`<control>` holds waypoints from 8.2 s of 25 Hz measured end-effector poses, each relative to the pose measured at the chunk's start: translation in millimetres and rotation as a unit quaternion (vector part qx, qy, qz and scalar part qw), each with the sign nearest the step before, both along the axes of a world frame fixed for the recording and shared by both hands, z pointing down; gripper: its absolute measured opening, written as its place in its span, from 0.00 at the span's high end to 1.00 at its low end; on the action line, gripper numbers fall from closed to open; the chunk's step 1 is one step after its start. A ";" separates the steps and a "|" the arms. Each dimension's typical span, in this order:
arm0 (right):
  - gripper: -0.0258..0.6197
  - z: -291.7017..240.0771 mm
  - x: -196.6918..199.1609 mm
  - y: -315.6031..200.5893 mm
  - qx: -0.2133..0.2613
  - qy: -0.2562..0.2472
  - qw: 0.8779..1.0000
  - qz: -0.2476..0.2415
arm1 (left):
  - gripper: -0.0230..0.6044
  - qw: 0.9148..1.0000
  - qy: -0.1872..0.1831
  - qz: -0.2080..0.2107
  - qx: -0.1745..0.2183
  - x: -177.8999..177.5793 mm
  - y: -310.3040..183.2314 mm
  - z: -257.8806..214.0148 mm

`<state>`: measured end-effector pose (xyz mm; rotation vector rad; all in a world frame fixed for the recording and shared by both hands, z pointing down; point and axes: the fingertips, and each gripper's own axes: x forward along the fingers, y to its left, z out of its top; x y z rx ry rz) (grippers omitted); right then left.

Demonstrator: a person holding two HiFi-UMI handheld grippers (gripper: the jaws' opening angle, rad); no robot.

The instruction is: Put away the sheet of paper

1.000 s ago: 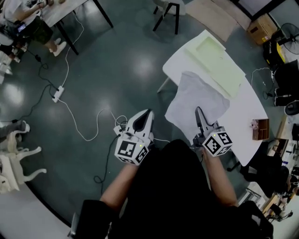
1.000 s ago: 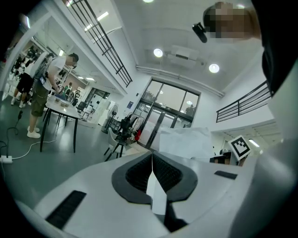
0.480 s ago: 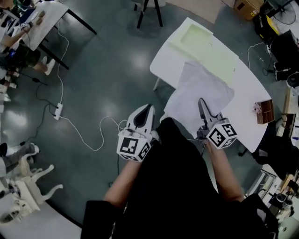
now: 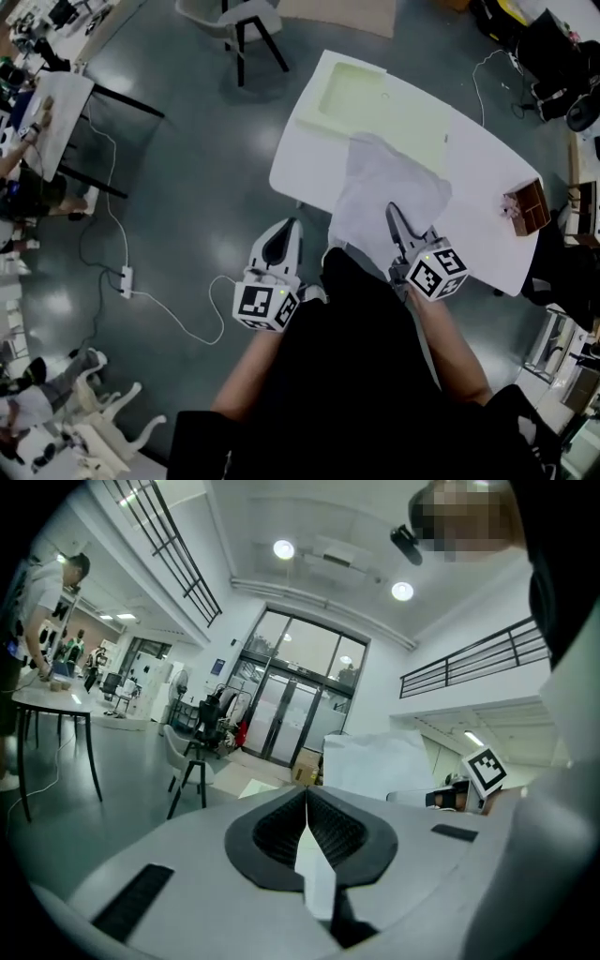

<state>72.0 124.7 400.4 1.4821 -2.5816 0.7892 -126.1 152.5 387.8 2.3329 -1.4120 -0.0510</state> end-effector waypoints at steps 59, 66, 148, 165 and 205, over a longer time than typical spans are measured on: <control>0.96 123.6 147.1 -259.4 -0.139 0.043 0.980 0.137 | 0.96 0.982 -0.025 0.172 -0.075 103.4 -279.0 74.2; 0.96 139.6 163.7 -268.3 -0.144 0.034 0.982 0.122 | 0.96 0.982 -0.041 0.161 -0.091 115.8 -272.1 84.1; 0.96 301.8 78.3 -383.6 -0.300 -0.002 0.952 0.057 | 0.96 0.985 -0.059 0.060 -0.153 77.3 -286.5 136.8; 0.96 314.8 31.4 -405.3 -0.324 -0.024 0.945 0.036 | 0.96 0.984 -0.063 0.043 -0.160 39.9 -294.0 135.8; 0.73 326.1 88.8 -476.3 -0.316 -0.061 0.933 0.158 | 0.96 0.982 -0.082 0.002 -0.168 19.5 -288.3 135.3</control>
